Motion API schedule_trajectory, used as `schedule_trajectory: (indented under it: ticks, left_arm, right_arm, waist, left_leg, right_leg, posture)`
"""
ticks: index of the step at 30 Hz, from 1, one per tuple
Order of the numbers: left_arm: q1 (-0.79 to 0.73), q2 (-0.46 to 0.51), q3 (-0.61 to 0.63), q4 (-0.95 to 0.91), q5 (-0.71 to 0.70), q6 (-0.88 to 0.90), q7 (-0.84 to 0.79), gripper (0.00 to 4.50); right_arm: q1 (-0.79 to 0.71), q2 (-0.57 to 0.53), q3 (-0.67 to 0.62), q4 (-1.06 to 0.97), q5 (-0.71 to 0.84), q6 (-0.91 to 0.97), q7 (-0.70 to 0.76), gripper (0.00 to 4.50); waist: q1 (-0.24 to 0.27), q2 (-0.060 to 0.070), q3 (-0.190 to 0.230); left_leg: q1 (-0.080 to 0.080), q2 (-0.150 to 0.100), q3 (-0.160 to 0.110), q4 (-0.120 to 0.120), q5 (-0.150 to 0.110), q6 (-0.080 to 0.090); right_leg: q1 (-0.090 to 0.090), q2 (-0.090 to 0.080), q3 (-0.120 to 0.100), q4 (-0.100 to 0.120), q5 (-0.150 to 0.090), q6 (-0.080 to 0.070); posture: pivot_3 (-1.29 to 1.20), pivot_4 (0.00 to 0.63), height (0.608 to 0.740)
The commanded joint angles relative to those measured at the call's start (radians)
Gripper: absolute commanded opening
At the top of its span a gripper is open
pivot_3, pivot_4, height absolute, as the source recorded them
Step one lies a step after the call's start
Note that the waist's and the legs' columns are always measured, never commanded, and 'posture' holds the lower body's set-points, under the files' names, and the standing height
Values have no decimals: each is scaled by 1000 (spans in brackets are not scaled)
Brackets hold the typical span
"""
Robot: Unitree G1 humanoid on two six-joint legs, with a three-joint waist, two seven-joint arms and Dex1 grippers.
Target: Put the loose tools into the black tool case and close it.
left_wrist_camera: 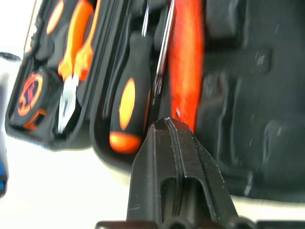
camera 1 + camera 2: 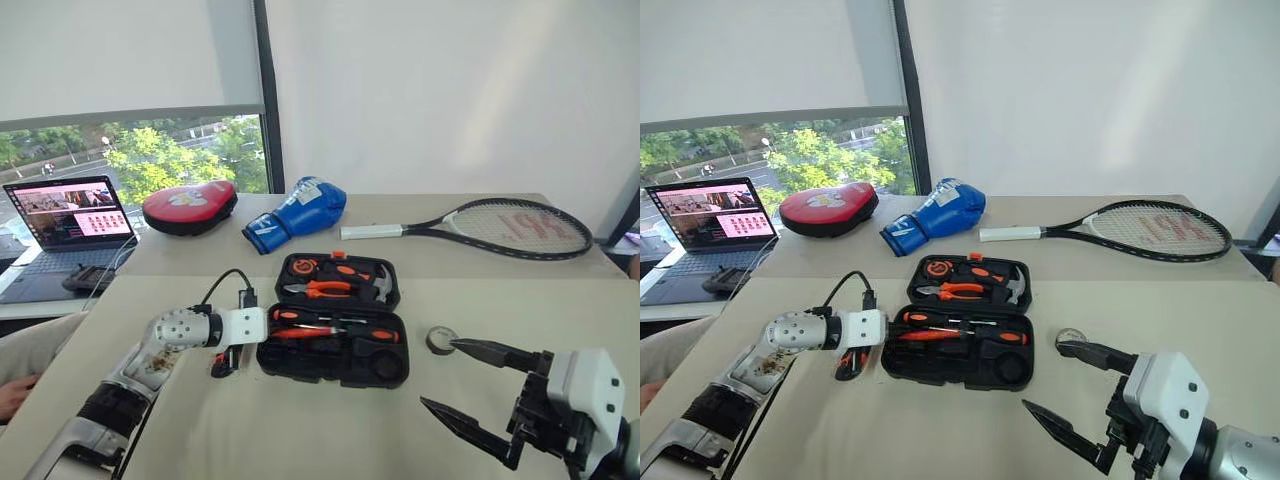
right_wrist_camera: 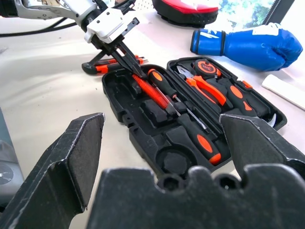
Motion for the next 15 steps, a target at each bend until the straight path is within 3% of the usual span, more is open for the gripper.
schedule_trajectory:
  ticks: [1,3,5,8,15]
  left_arm:
    - [34,-76,117,-141,-401,537,-94,9]
    - [-6,-75,202,-221,-589,795,-94,9]
    - [-22,-68,242,-263,-668,926,-75,9]
    - [-15,-59,253,-314,-697,1003,-50,9]
    - [-32,-115,242,-411,-704,1063,61,9]
  right_arm:
    - [-11,4,-5,-3,-6,2,11,4500]
    - [-15,5,-3,-3,-7,4,11,4500]
    - [-18,8,-2,-2,-9,5,13,4500]
    - [-24,11,7,-3,-14,7,13,4500]
    - [-31,13,2,-6,-9,18,18,4500]
  waist:
    - [-1,1,1]
    - [2,-7,8]
    - [3,-20,17]
    - [3,-22,18]
    - [8,-23,20]
  left_leg:
    - [-2,0,0,0,0,0]
    - [-5,0,-1,0,0,-1]
    - [-10,0,-4,1,2,-4]
    - [-18,-1,-8,5,6,-12]
    - [-17,-3,-8,5,4,-10]
  right_leg:
    - [-1,0,0,0,0,-1]
    - [-3,0,-1,4,0,-4]
    - [-7,3,-3,3,0,-4]
    - [-9,10,-6,3,0,-4]
    - [-5,9,-5,-4,0,-3]
  posture:
    - [0,150,740]
    - [0,150,740]
    - [0,150,740]
    - [0,150,740]
    - [0,150,740]
